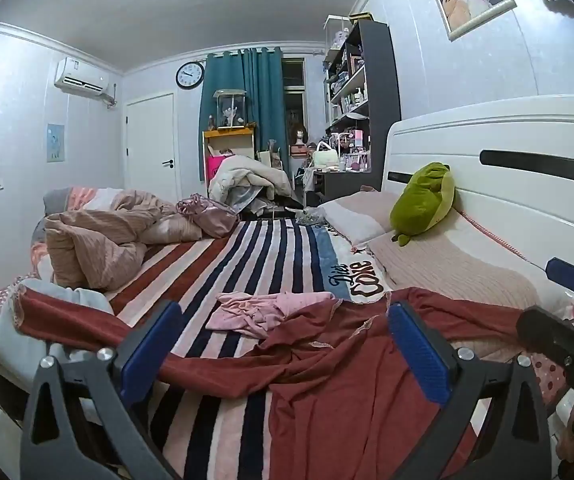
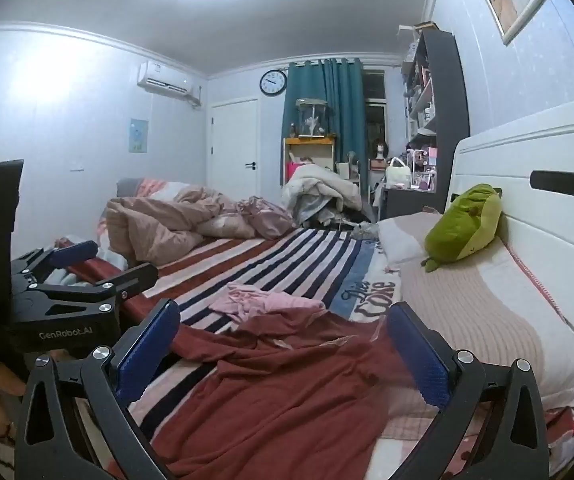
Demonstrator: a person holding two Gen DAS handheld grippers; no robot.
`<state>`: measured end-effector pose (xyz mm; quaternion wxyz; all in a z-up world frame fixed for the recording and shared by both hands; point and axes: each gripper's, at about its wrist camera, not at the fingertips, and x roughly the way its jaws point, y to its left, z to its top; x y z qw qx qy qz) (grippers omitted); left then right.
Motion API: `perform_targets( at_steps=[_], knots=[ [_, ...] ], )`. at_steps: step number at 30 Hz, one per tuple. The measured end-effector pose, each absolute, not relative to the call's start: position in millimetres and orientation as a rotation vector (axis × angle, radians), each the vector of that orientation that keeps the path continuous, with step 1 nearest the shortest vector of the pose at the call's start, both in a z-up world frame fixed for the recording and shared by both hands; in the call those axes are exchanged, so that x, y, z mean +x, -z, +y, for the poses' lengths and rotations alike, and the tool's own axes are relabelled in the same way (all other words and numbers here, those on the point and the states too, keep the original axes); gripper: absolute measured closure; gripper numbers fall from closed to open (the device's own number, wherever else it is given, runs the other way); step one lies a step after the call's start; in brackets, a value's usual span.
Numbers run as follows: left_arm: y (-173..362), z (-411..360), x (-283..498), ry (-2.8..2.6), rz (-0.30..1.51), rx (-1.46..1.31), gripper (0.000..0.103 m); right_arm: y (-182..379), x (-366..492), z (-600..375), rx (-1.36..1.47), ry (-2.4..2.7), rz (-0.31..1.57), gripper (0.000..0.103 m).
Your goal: Fold small clothes
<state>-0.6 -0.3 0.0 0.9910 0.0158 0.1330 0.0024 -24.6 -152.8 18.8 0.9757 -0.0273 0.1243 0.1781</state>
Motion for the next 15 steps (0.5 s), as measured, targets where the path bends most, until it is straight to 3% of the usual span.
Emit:
perform_targets(
  at_steps=[15],
  knots=[
    [-12, 2, -14, 0.035, 0.261, 0.004, 0.001, -20, -29, -153, -0.045, -0.348, 0.227, 0.0]
  ],
)
